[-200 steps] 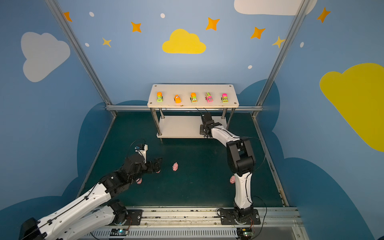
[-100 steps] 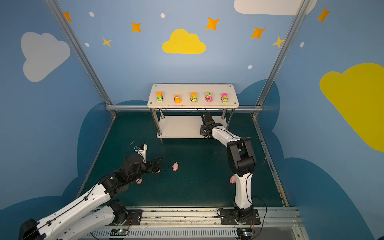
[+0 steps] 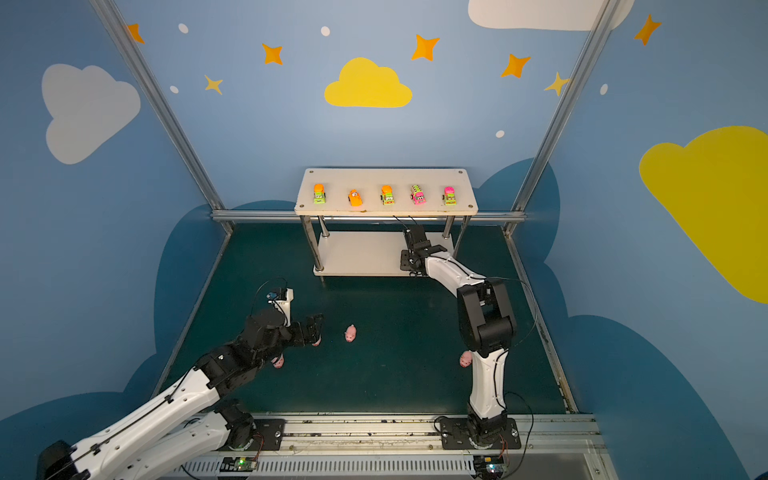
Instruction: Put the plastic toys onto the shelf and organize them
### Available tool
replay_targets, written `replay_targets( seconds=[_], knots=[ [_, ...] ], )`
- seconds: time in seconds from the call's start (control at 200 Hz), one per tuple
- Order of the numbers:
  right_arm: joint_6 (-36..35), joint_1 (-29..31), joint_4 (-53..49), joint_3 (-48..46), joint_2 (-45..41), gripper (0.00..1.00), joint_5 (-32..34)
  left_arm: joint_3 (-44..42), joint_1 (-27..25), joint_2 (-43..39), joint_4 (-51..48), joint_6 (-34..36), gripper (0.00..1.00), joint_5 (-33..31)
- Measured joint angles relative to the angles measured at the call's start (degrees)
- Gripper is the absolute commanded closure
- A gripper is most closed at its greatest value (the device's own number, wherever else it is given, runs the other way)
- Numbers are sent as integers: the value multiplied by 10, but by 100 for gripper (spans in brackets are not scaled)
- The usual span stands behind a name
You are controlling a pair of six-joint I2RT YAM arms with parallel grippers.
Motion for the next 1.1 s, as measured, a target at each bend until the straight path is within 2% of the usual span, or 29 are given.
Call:
replay_targets(
  seconds=[0.686,1.096],
  knots=[
    [0,6,-6,-15,-24,48,-3,0,0,-23,-7,-7,0,0],
    [0,6,-6,6,10,48,-1,0,0,-11,-8,-6,0,0]
  ],
)
